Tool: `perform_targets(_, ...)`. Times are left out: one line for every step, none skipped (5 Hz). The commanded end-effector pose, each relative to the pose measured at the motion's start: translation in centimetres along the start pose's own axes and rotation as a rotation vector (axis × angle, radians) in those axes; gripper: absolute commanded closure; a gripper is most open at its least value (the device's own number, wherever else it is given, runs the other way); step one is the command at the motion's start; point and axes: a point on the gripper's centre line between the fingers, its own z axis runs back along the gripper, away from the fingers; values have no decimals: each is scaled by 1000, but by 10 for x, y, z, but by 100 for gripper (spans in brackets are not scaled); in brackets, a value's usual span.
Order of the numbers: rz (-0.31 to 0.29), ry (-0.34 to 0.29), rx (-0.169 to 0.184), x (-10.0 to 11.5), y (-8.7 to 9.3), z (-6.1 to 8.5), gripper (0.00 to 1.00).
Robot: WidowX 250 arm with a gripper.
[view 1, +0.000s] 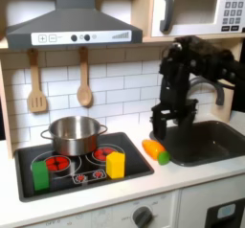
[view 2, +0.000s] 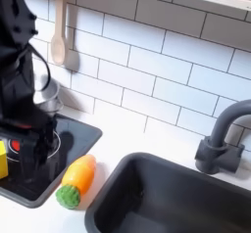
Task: Slide pot right
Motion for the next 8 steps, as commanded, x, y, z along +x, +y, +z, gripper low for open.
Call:
perform_targets(4,-27,-3,36,16,5,0)
perform_targets(5,-42,14,50,26,6,0)
perform_targets(6,-53,19,61,32,5,0)
perform_targets(10,-74,37,73,38,-1,0)
perform_targets(21,-102,31,82,44,-8,0)
perform_targets(25,-128,41,90,51,-16,0)
perform_targets(30,-192,46,98,53,-18,0)
perform_targets(34,-234,49,108,58,-20,0)
